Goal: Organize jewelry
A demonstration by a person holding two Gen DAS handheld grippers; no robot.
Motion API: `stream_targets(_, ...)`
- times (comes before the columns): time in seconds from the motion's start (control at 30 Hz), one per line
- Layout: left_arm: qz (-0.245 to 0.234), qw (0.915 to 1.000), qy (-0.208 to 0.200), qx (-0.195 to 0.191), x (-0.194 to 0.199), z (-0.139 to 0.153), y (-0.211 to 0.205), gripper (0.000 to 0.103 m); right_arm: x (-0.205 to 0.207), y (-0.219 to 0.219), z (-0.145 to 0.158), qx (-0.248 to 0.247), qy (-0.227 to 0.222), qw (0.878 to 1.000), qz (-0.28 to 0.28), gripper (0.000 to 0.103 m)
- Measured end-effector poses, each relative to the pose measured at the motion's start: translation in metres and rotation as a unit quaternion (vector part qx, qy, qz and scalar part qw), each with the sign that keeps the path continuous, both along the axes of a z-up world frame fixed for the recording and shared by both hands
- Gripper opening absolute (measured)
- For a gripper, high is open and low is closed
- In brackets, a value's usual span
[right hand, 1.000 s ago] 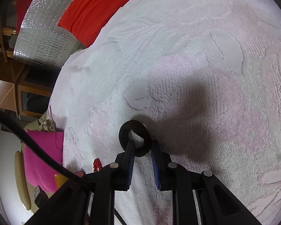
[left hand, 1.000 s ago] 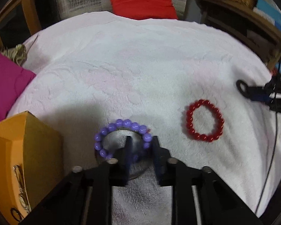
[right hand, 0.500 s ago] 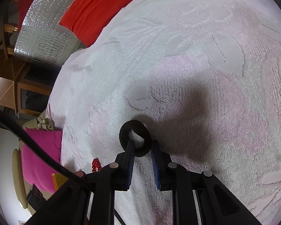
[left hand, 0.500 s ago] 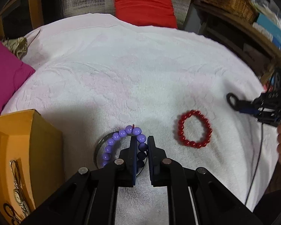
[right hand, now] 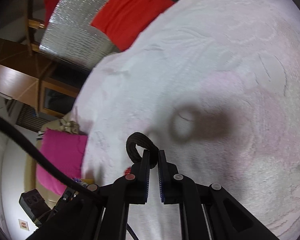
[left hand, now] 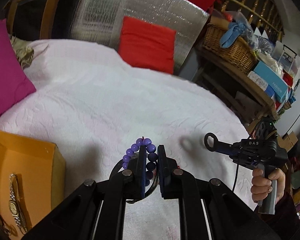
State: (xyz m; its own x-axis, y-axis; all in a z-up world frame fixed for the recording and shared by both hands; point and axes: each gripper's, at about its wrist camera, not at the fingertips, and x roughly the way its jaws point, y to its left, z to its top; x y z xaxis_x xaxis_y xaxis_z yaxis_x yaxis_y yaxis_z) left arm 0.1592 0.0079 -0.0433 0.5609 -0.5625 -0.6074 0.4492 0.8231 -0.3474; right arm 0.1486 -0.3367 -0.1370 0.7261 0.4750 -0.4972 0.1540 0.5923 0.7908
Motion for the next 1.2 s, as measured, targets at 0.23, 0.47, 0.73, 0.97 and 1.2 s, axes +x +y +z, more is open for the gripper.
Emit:
stream_targets(0.23,0.012,0.9993,-0.028,-0.02,-0.013,0.019,0.015,0.011,-0.005,0.016,0.015,-0.012,-0.033,0.999,0.012,0.009)
stream_targets(0.47,0.017,0.9977,-0.039,-0.053,-0.027,0.031,0.034,0.011,-0.004,0.041,0.023,-0.025,-0.05,0.998,0.036,0.009)
stream_targets(0.73,0.015,0.9998,-0.011,0.01,-0.017,-0.002,0.007,0.011,-0.001,0.056,0.018,-0.035,-0.04,0.998,0.04,0.009)
stream_targets(0.97,0.024,0.9994,-0.001,0.025,-0.009,-0.008,0.011,0.011,0.0,0.052,0.016,-0.029,-0.035,0.998,0.032,0.009)
stream_targets(1.2,0.014,0.9986,0.014,0.049,-0.01,-0.015,0.004,0.011,0.0,0.051,0.016,-0.029,-0.036,0.998,0.034,0.009)
